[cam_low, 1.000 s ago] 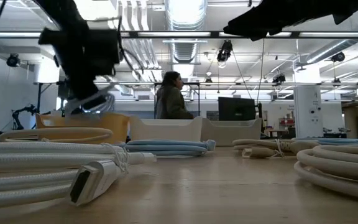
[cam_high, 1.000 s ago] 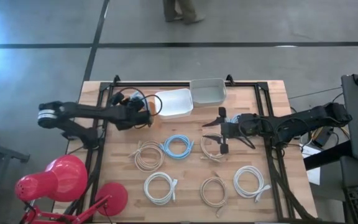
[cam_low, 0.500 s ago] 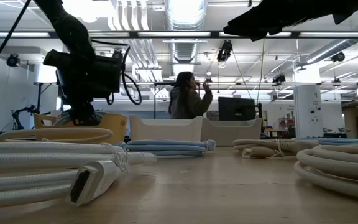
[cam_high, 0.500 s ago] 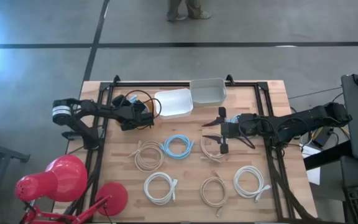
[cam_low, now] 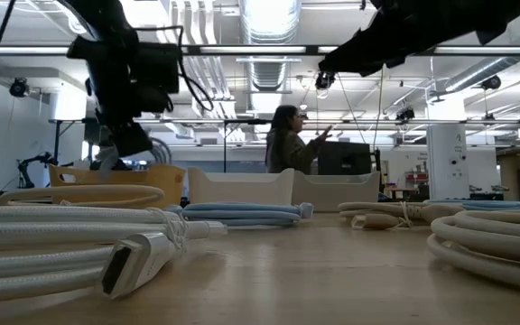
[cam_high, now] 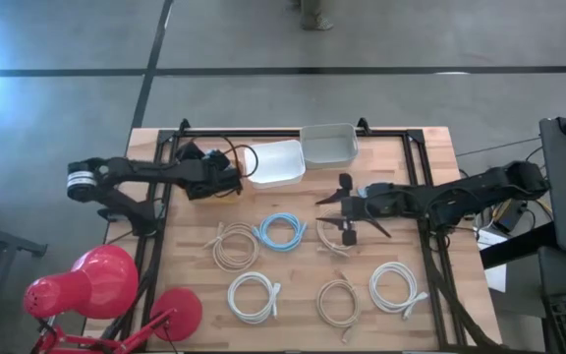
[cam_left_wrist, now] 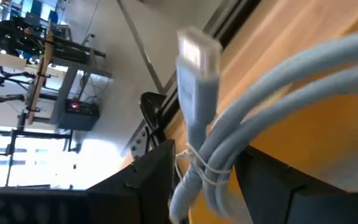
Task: Sort HDMI cables
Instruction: Put the left blue HDMI cable into the orange bin, then put the blue HDMI cable into the orange bin
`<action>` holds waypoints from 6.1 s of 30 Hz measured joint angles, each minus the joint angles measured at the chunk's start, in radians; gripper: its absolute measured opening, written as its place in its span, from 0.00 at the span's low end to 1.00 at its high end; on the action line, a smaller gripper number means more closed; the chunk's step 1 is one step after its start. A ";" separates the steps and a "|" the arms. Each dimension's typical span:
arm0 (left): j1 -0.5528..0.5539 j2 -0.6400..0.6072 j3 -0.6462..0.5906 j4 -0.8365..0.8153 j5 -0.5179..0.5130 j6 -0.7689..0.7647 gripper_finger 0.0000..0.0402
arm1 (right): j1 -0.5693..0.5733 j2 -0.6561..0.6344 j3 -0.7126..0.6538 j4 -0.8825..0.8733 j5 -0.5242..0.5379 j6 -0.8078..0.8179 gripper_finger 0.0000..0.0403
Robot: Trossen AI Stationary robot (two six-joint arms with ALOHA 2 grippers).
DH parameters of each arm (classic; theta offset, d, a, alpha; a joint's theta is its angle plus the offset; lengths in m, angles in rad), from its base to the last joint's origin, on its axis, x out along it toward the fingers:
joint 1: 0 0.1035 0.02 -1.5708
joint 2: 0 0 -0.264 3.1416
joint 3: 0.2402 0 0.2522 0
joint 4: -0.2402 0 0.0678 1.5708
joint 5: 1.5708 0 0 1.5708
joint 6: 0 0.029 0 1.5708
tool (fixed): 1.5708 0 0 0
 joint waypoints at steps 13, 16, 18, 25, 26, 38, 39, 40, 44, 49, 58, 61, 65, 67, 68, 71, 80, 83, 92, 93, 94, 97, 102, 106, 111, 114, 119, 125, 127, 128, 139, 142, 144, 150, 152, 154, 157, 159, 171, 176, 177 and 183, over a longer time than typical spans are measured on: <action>0.000 -0.121 -0.026 0.001 0.213 0.012 0.48 | 0.000 0.009 0.000 -0.007 0.000 0.086 0.46; 0.001 -0.109 -0.051 -0.002 0.220 0.008 0.48 | 0.000 0.009 0.000 -0.007 0.000 0.085 0.46; 0.001 -0.100 -0.063 -0.006 0.227 0.007 0.48 | 0.000 0.009 0.000 -0.007 0.000 0.085 0.46; 0.000 -0.111 -0.044 -0.005 0.228 0.045 0.47 | 0.000 0.009 0.000 -0.006 0.000 0.066 0.46; 0.000 -0.115 -0.034 -0.005 0.229 0.045 0.47 | 0.000 0.009 0.000 -0.005 0.000 0.055 0.46; -0.097 -0.124 0.067 0.348 0.675 0.204 0.47 | 0.000 0.007 0.000 0.000 0.000 0.014 0.46; -0.113 -0.119 0.058 0.426 0.725 0.227 0.47 | 0.000 0.008 0.000 0.000 0.000 0.014 0.46; -0.130 -0.113 0.047 0.498 0.768 0.247 0.47 | 0.000 0.008 0.000 -0.001 0.000 0.014 0.46; -0.200 -0.074 0.005 0.729 0.872 0.274 0.47 | 0.000 0.007 0.000 -0.001 0.000 0.013 0.46; -0.262 0.032 -0.010 0.832 0.881 0.235 0.47 | 0.000 0.007 0.000 -0.002 0.000 0.013 0.46; -0.278 0.231 -0.010 0.903 0.765 0.228 0.47 | 0.000 0.008 0.000 -0.003 0.000 0.019 0.46; -0.277 0.285 -0.010 0.905 0.697 0.218 0.47 | 0.000 0.008 0.000 -0.003 0.000 0.021 0.46; -0.277 0.352 -0.006 0.916 0.705 0.194 0.47 | 0.000 0.008 0.000 -0.004 0.000 0.027 0.46; -0.277 0.382 -0.004 0.922 0.714 0.184 0.47 | 0.000 0.008 0.000 -0.006 0.000 0.033 0.46; -0.278 0.391 -0.001 0.922 0.713 0.178 0.47 | 0.000 0.008 0.000 -0.006 0.000 0.032 0.46; -0.278 0.414 0.004 0.926 0.707 0.147 0.47 | 0.000 0.008 0.000 -0.007 0.000 0.033 0.46; -0.277 0.388 0.006 0.916 0.730 0.134 0.12 | 0.000 0.008 0.000 -0.007 0.000 0.032 0.46; -0.275 0.357 0.014 0.891 0.722 0.134 0.07 | 0.000 0.008 0.000 -0.007 0.000 0.031 0.46; -0.278 0.127 0.045 0.818 0.657 0.159 0.08 | 0.000 0.008 -0.003 -0.007 0.000 0.034 0.46; -0.280 0.091 0.047 0.789 0.616 0.173 0.08 | 0.000 0.008 -0.003 -0.007 0.000 0.037 0.46; -0.281 0.058 0.047 0.751 0.565 0.183 0.08 | 0.000 0.008 -0.003 -0.007 0.000 0.042 0.46; -0.283 -0.033 0.042 0.612 0.392 0.195 0.08 | 0.000 0.008 -0.005 -0.007 0.000 0.045 0.46; -0.280 -0.149 0.040 0.340 0.073 0.121 0.10 | 0.000 0.008 -0.006 -0.007 0.000 0.064 0.46; -0.272 -0.185 0.032 0.151 -0.111 0.019 0.09 | 0.000 0.008 -0.008 -0.007 0.000 0.066 0.46; -0.234 -0.188 -0.037 0.109 -0.141 -0.047 0.09 | 0.000 0.008 -0.008 -0.007 0.000 0.066 0.46; -0.202 -0.179 -0.101 0.124 -0.143 -0.068 0.09 | 0.000 0.008 -0.008 -0.007 0.000 0.066 0.46; -0.140 -0.177 -0.222 0.200 -0.158 -0.094 0.10 | 0.000 0.008 -0.008 -0.006 0.000 0.058 0.46; -0.108 -0.177 -0.371 0.493 -0.161 0.008 0.10 | 0.000 0.008 -0.008 0.000 0.000 0.014 0.46; -0.108 -0.177 -0.412 0.602 -0.161 0.065 0.10 | 0.000 0.008 -0.008 0.000 0.000 0.003 0.46; -0.108 -0.177 -0.427 0.647 -0.160 0.086 0.10 | 0.000 0.008 -0.008 0.000 0.000 0.000 0.46; -0.108 -0.178 -0.424 0.692 -0.081 0.116 0.30 | -0.019 0.008 -0.008 0.001 0.001 -0.013 0.46; -0.108 -0.182 -0.406 0.692 -0.080 0.116 0.37 | -0.023 0.008 -0.008 0.001 0.002 0.007 0.46; -0.108 -0.183 -0.389 0.690 -0.077 0.119 0.40 | -0.024 0.008 -0.008 0.001 0.001 0.011 0.46; -0.110 -0.184 -0.298 0.584 -0.033 0.118 0.48 | -0.024 0.008 -0.008 0.000 0.003 0.046 0.46; -0.111 -0.185 -0.260 0.550 -0.009 0.118 0.49 | -0.024 0.008 -0.008 -0.005 0.023 0.057 0.46; -0.111 -0.185 -0.221 0.517 0.010 0.117 0.49 | -0.024 0.008 -0.009 -0.024 0.058 0.071 0.46; -0.113 -0.185 -0.170 0.493 0.034 0.118 0.49 | -0.024 0.008 -0.010 -0.100 0.134 0.112 0.46; -0.113 -0.185 -0.143 0.492 0.055 0.118 0.49 | -0.028 0.008 -0.010 -0.169 0.185 0.157 0.46; -0.118 -0.184 -0.125 0.487 0.109 0.108 0.49 | -0.134 0.001 -0.010 -0.737 0.214 0.736 0.46; -0.119 -0.184 -0.125 0.488 0.116 0.108 0.49 | -0.134 0.000 -0.010 -0.918 0.207 0.920 0.46; -0.119 -0.184 -0.125 0.488 0.116 0.108 0.49 | -0.134 0.000 -0.010 -0.948 0.198 0.963 0.46; -0.119 -0.184 -0.125 0.490 0.117 0.107 0.49 | -0.134 -0.001 -0.021 -1.007 0.179 1.065 0.46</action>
